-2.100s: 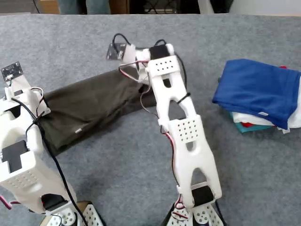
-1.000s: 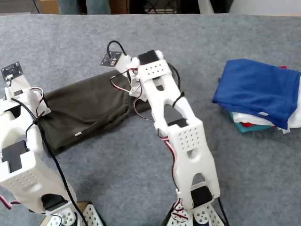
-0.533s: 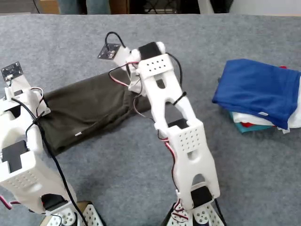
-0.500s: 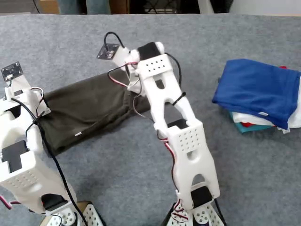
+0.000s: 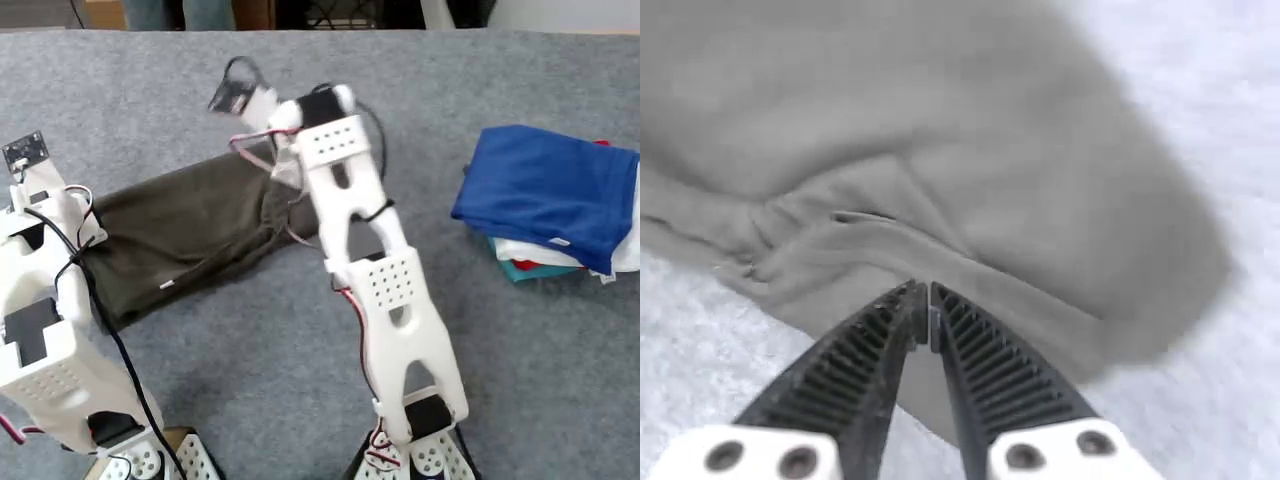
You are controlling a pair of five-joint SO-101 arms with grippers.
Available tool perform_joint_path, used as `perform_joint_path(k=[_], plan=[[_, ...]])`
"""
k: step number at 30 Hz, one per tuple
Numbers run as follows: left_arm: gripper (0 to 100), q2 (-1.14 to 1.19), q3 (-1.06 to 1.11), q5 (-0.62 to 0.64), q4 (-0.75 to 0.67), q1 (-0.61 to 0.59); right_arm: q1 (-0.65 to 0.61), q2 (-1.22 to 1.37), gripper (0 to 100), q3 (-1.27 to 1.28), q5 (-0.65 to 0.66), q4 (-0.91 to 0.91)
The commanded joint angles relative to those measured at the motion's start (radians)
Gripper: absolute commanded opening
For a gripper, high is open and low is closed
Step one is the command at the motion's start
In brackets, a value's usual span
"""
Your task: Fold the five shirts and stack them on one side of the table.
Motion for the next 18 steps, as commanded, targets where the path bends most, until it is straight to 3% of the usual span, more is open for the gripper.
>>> perform_joint_path(k=[1, 7, 11, 14, 18], plan=[[3, -0.061, -0.054, -0.002, 0.084, -0.038, 0.026, -0.111, 1.5, -0.099, -0.074, 0.018], [3, -0.226, -0.157, -0.015, 0.256, -0.076, 0.029, -0.326, 1.5, -0.033, -0.115, 0.018], [3, -0.374, -0.242, -0.144, 0.456, -0.084, 0.040, -0.483, 1.5, 0.125, -0.115, 0.018], [3, -0.422, -0.213, -0.230, 0.578, -0.082, 0.049, -0.618, 1.5, 0.309, -0.112, 0.018], [3, -0.422, -0.084, -0.235, 0.635, -0.111, 0.049, -0.819, 1.5, 0.558, -0.109, 0.017]])
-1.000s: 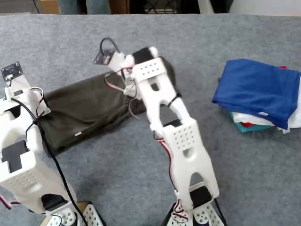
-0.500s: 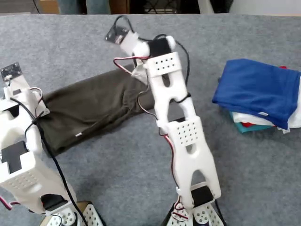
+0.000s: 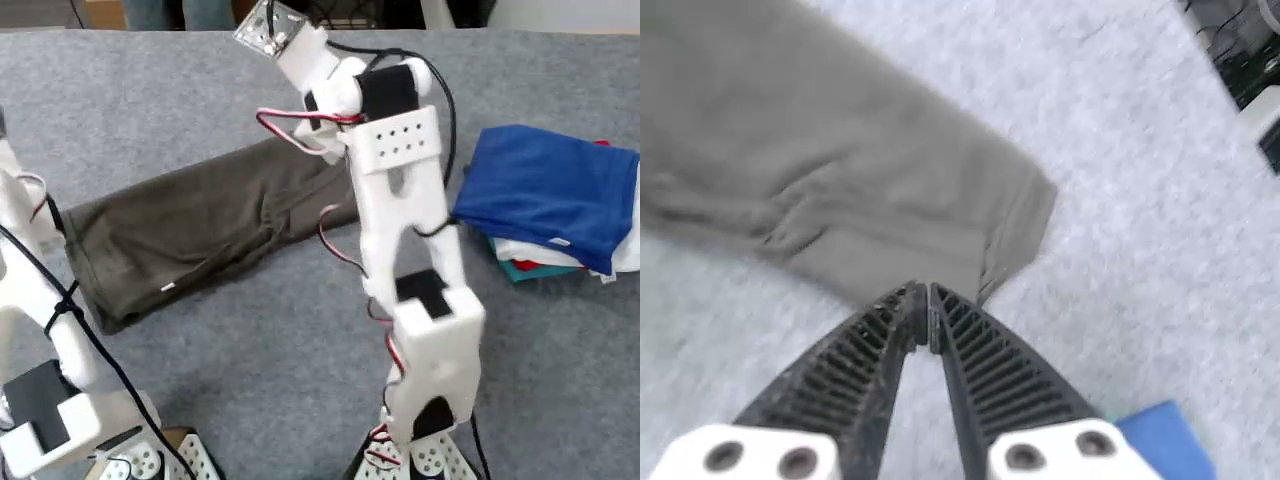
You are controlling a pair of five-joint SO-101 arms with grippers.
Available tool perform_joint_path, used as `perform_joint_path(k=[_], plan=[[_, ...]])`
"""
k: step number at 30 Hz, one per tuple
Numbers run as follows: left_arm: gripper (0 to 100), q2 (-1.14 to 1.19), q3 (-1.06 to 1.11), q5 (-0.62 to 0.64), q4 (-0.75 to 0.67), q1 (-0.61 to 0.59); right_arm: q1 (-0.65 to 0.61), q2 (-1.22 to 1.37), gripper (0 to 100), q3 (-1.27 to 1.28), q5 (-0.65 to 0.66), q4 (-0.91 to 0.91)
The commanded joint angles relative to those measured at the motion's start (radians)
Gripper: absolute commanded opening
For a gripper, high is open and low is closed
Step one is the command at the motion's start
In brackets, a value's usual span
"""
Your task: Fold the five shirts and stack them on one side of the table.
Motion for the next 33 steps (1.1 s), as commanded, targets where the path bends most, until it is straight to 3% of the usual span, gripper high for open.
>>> perform_joint_path(k=[1, 8, 11, 15, 16, 25, 33], plan=[[4, -0.041, 0.102, -0.014, 0.026, -0.035, 0.012, -0.226, 1.5, 0.199, -0.002, 0.006], [22, -0.051, 0.225, 0.049, 0.032, -0.050, 0.012, -0.420, 1.5, 0.512, 0.163, -0.018], [18, -0.051, 0.163, 0.071, 0.101, -0.024, 0.014, -0.440, 1.5, 0.599, 0.203, -0.066], [2, -0.041, 0.128, 0.147, 0.152, 0.081, 0.037, -0.447, 1.5, 0.641, 0.230, -0.123], [4, -0.038, 0.136, 0.172, 0.149, 0.107, 0.048, -0.447, 1.5, 0.642, 0.230, -0.123], [6, 0.020, 0.298, 0.212, -0.087, 0.151, 0.110, -0.446, 1.5, 0.644, 0.230, -0.127], [5, 0.155, 0.417, 0.153, -0.308, 0.119, 0.110, -0.438, 1.5, 0.650, 0.230, -0.130]])
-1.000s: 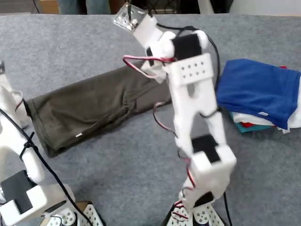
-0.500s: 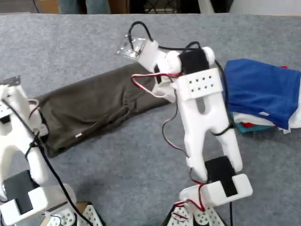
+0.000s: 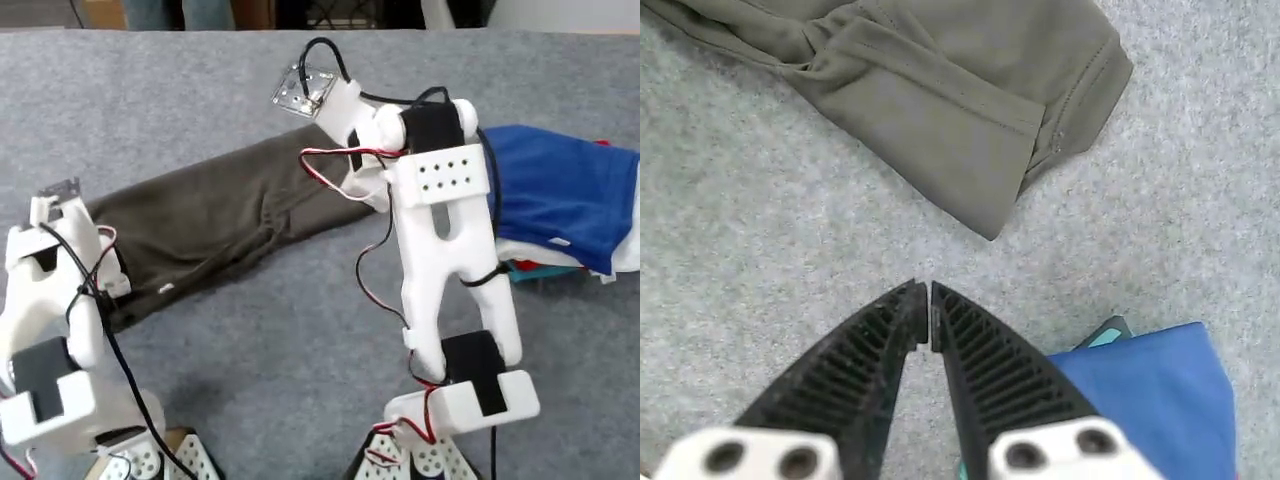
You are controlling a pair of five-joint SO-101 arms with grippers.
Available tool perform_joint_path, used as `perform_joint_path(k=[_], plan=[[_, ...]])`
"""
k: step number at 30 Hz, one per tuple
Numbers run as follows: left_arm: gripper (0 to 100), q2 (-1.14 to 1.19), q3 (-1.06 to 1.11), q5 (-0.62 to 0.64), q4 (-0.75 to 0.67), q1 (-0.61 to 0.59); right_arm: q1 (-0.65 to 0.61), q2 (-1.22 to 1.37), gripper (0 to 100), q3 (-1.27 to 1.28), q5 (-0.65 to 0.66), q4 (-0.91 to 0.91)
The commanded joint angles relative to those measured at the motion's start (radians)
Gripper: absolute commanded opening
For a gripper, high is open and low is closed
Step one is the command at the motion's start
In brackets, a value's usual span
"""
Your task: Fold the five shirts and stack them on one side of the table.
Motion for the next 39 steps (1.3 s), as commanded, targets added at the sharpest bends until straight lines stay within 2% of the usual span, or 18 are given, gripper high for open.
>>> perform_joint_path(k=[1, 5, 10, 17, 23, 26, 32, 35, 39], plan=[[3, 0.035, 0.005, -0.066, -0.058, -0.036, 0.012, -0.038, 1.5, -0.002, 0.011, -0.015], [3, 0.044, -0.012, -0.149, -0.043, -0.101, 0.012, -0.038, 1.5, -0.001, 0.035, -0.015], [3, 0.044, -0.090, -0.238, 0.048, -0.163, 0.009, -0.038, 1.5, -0.001, 0.043, -0.015], [3, 0.044, -0.259, -0.241, 0.259, -0.171, 0.009, -0.038, 1.5, -0.001, 0.043, -0.015], [3, 0.044, -0.371, -0.239, 0.381, -0.176, 0.009, -0.038, 1.5, -0.001, 0.043, -0.014], [5, 0.046, -0.418, -0.187, 0.423, -0.180, 0.009, -0.038, 1.5, -0.001, 0.043, -0.014], [24, 0.051, -0.473, -0.046, 0.439, -0.176, 0.009, -0.036, 1.5, 0.001, 0.043, -0.014], [25, 0.057, -0.486, 0.046, 0.381, -0.179, 0.009, -0.036, 1.5, 0.001, 0.043, -0.014], [25, 0.058, -0.458, 0.072, 0.264, -0.173, 0.009, -0.005, 1.5, -0.002, 0.043, -0.015]])
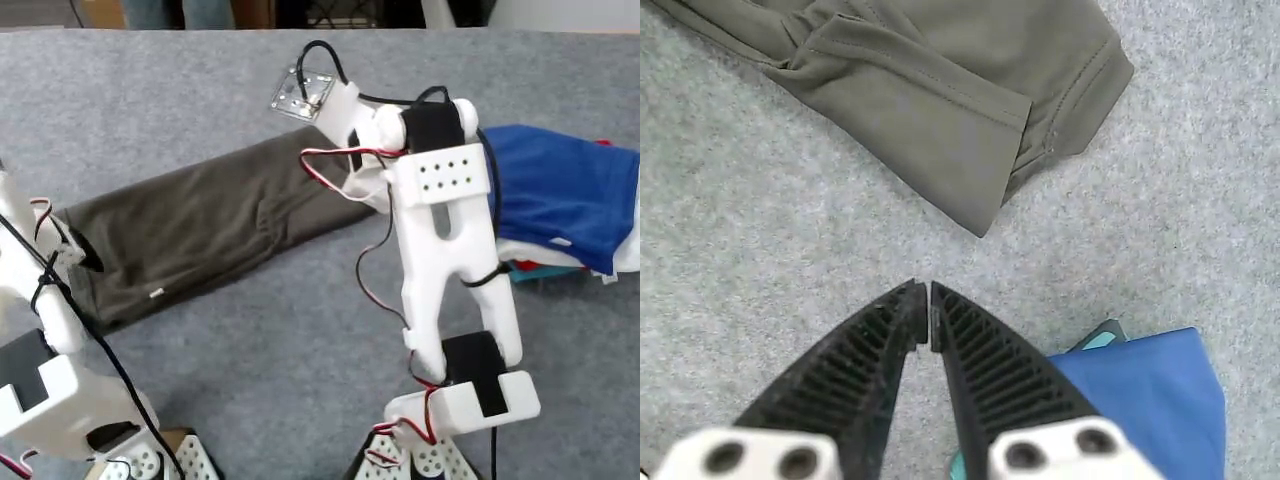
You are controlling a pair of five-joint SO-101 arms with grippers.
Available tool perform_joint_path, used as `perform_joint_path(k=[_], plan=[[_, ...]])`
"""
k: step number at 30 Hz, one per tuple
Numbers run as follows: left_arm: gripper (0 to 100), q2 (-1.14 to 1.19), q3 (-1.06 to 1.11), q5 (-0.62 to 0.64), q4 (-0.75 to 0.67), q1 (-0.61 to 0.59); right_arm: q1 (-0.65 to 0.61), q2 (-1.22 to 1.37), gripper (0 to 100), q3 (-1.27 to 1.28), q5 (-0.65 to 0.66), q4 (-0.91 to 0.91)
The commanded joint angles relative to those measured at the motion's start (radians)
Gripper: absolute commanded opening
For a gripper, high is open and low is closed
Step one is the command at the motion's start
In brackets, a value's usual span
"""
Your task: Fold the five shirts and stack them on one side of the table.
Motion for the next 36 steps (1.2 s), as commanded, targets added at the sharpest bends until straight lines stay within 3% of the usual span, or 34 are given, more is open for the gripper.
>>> perform_joint_path(k=[1, 15, 26, 36], plan=[[25, -0.006, -0.001, 0.020, -0.117, -0.007, 0.008, 0.005, 1.5, -0.013, 0.008, -0.015], [25, 0.020, 0.340, -0.044, -0.499, -0.058, 0.008, 0.016, 1.5, -0.015, 0.008, -0.015], [23, 0.341, 0.016, -0.037, -0.276, -0.059, 0.008, 0.016, 1.5, -0.016, 0.008, -0.015], [3, 0.384, -0.021, -0.046, -0.259, -0.002, 0.014, 0.007, 1.5, -0.038, 0.008, -0.006]])
